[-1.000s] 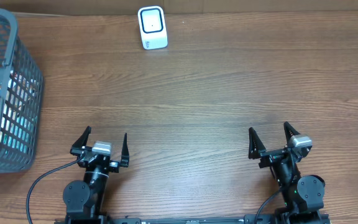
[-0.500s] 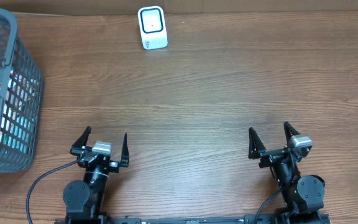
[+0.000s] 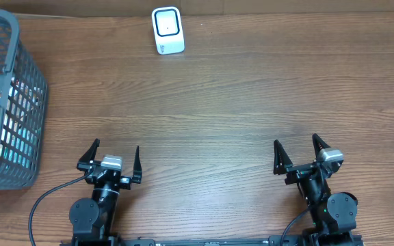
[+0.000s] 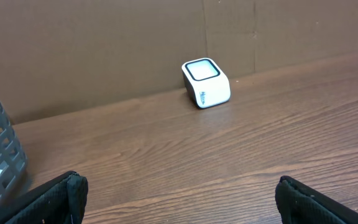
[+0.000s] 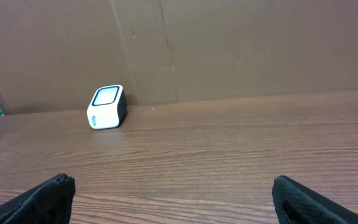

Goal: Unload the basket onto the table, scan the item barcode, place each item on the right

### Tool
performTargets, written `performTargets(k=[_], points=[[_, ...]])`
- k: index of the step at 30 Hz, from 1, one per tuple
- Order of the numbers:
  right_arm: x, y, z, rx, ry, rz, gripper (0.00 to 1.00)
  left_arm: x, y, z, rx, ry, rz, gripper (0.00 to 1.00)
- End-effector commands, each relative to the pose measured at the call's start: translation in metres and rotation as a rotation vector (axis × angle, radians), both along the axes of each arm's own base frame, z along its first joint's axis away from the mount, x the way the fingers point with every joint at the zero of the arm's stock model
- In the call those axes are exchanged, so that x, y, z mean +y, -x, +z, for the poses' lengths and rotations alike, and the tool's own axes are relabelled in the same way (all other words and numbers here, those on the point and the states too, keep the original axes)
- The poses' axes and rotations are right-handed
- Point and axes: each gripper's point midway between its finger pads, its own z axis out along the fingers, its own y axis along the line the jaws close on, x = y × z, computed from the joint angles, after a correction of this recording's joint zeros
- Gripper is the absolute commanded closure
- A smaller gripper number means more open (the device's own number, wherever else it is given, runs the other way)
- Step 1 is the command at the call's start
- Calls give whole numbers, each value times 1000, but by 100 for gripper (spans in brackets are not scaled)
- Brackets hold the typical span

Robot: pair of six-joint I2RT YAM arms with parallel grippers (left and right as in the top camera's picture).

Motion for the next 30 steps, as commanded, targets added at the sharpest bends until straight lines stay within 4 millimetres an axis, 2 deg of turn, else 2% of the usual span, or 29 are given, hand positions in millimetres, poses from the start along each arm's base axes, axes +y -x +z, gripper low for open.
performTargets(k=[1, 24, 30], points=[[0, 0, -1, -5, -3, -2, 0, 1, 0, -1, -7, -18, 6, 0], [0, 0, -1, -5, -3, -2, 0, 1, 0, 5, -31, -19, 6, 1], [0, 0, -1, -5, -3, -2, 0, 2, 1, 12, -42, -16, 15, 0]])
